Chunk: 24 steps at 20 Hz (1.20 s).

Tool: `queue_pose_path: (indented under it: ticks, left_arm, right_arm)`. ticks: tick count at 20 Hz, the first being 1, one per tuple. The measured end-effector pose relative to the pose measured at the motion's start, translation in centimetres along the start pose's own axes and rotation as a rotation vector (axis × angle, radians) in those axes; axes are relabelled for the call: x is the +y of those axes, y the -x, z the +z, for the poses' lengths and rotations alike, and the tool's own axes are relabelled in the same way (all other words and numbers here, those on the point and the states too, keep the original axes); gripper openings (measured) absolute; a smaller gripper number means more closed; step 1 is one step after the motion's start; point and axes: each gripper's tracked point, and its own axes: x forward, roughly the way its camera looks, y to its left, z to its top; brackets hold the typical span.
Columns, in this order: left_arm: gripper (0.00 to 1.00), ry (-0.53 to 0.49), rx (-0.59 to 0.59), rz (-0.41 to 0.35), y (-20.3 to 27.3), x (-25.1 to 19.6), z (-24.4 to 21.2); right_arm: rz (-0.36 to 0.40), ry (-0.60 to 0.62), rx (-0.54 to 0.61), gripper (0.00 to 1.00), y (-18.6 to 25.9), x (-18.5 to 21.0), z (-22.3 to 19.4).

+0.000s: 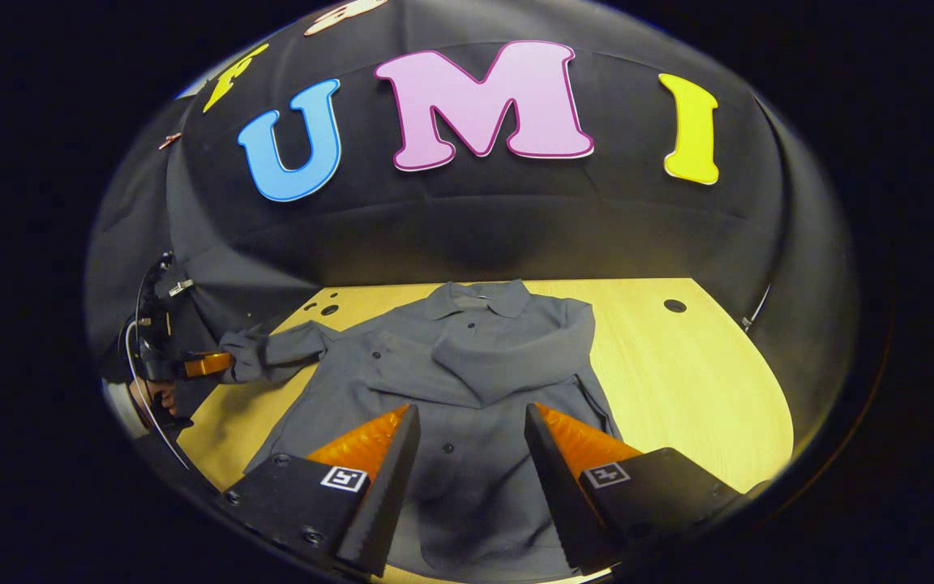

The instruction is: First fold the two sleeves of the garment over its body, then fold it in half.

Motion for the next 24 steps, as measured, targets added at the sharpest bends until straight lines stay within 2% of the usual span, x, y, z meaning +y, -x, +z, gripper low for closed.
queue_pose_path:
  ticks: [5, 11, 18, 24]
  left_arm:
    - [0.06, -0.017, -0.049, -0.064, 0.7, -6.1, 3.2]
    - [0.06, -0.055, -0.077, -0.165, 0.6, -14.7, 6.0]
    - [0.05, -0.118, -0.094, -0.283, 0.0, -25.1, 7.8]
    - [0.05, -0.159, -0.095, -0.366, -0.3, -32.5, 8.1]
  right_arm:
    - [-0.049, -0.008, 0.004, 0.92, -0.3, -2.7, -0.1]
    - [-0.024, -0.053, -0.008, 0.91, 0.0, -4.8, 0.0]
    - [-0.045, -0.101, -0.021, 0.92, 0.1, -9.0, -0.1]
    - [-0.066, -0.137, -0.013, 0.91, 0.8, -10.3, -1.4]
